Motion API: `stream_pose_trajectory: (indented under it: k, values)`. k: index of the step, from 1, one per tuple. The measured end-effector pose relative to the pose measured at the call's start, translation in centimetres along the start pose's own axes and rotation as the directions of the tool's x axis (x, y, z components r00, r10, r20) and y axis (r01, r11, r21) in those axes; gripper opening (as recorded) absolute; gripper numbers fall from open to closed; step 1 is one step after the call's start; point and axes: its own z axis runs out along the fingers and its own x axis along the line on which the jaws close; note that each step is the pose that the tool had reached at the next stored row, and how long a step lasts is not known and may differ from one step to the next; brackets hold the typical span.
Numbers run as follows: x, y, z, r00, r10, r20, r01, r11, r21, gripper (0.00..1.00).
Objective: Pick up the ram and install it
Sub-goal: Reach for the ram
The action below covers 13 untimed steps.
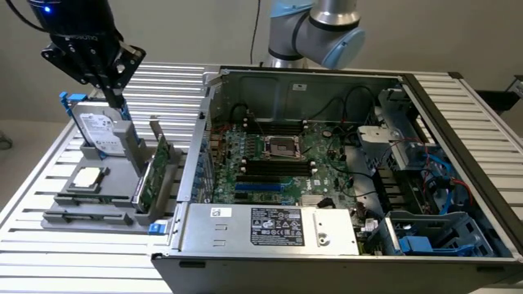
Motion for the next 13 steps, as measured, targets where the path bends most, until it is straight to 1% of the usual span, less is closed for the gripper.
stream_pose_trajectory:
  k: [8,13]
  values:
    - [2.7,-1.07,0.33,1.0,0.0,-0.0011,0.0,1.0,0.0,0.11]
    - [3.8,-1.39,0.57,1.0,-0.001,-0.0038,0.001,1.0,0.0015,0.11]
